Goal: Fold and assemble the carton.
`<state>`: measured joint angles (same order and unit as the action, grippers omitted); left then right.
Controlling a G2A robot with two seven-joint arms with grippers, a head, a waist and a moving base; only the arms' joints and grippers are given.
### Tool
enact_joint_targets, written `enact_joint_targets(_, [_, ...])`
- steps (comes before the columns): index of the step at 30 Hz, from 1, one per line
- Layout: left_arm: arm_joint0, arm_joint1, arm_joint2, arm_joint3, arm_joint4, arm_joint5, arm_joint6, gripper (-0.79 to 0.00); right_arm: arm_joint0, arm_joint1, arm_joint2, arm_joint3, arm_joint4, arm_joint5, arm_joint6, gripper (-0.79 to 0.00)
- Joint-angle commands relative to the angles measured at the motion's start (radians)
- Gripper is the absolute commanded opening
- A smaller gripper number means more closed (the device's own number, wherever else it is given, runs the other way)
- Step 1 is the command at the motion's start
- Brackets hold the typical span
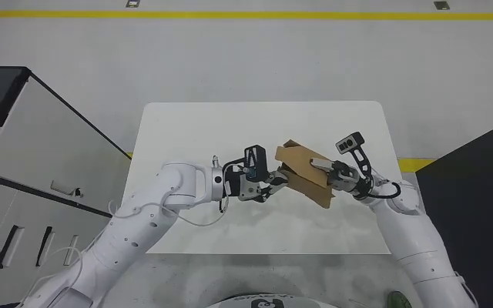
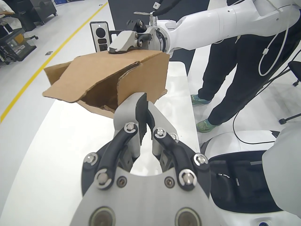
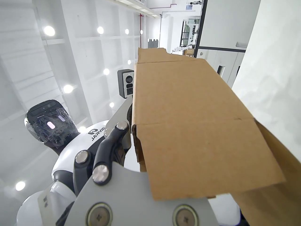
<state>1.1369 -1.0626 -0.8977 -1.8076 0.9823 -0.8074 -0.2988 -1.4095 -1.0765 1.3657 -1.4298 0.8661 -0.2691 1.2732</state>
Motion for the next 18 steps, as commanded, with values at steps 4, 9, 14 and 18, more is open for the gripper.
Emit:
enact_joint_targets(4, [0.004, 0.001, -0.007, -0.008, 0.002, 0.0, -0.007, -0.785, -0.004, 0.0, 0.016, 0.001, 0.002, -0.021, -0.027, -0.785])
enact_joint_targets(9, [0.013, 0.005, -0.022, -0.015, 0.002, 0.002, -0.015, -0.785, -0.01, 0.0, 0.032, 0.0, 0.006, -0.03, -0.041, -0.785])
enact_joint_targets(14, [0.03, 0.011, -0.048, -0.006, 0.012, 0.017, -0.027, -0.785, -0.013, 0.001, 0.04, -0.008, 0.014, -0.022, -0.025, -0.785])
enact_joint_targets(18, [0.044, 0.016, -0.07, -0.006, 0.032, 0.034, -0.032, -0.785, -0.014, 0.001, 0.042, -0.01, 0.015, -0.016, 0.001, -0.785])
